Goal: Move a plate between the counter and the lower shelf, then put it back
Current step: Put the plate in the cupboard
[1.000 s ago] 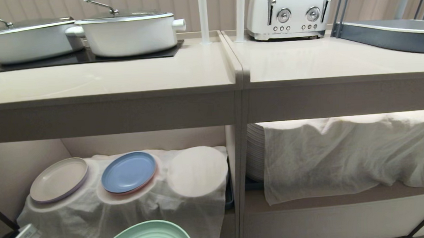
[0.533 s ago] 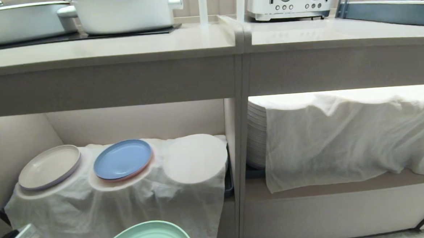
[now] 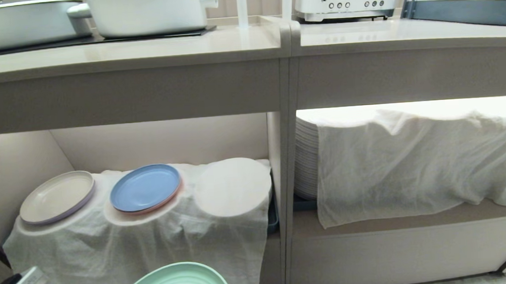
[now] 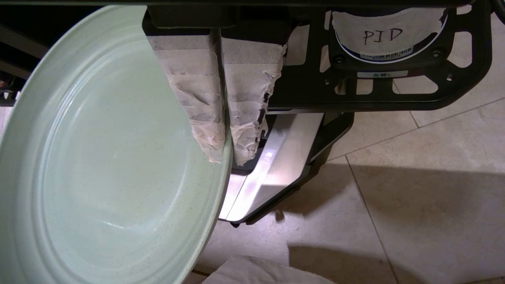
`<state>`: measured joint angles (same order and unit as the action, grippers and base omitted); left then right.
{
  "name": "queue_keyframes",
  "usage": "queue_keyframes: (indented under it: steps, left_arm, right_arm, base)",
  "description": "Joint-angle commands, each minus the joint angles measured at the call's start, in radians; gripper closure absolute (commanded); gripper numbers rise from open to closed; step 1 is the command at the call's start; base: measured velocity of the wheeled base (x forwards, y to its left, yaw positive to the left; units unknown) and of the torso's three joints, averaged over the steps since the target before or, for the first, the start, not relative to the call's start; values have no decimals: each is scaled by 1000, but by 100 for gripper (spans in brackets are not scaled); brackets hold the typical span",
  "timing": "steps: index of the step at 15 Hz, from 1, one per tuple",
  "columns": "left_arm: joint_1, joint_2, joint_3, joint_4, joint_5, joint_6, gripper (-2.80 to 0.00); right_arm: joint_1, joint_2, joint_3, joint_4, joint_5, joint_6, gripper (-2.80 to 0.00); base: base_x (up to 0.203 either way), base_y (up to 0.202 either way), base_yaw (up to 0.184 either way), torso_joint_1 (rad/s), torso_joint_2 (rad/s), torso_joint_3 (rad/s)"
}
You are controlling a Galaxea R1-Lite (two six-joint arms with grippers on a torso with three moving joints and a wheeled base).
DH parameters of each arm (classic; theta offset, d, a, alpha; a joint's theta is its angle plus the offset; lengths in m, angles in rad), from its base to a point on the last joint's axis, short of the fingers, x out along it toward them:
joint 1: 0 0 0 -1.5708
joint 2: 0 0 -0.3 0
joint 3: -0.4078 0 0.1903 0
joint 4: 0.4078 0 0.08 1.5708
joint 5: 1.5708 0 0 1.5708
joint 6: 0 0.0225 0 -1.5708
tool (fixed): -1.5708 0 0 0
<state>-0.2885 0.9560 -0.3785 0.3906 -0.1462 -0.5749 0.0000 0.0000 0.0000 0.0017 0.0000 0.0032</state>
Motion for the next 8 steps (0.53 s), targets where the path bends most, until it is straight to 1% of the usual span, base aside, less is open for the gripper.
queue_keyframes:
  steps: [1,8]
  left_arm:
    - [0,0,0,2,-1,-3,0]
    - [0,1,0,2,-3,-3,0]
  right_arm:
    - [0,0,0,0,0,0,0]
    - [0,0,0,0,0,0,0]
  base:
    - [0,0,0,0,0,0]
    - [0,0,0,0,0,0]
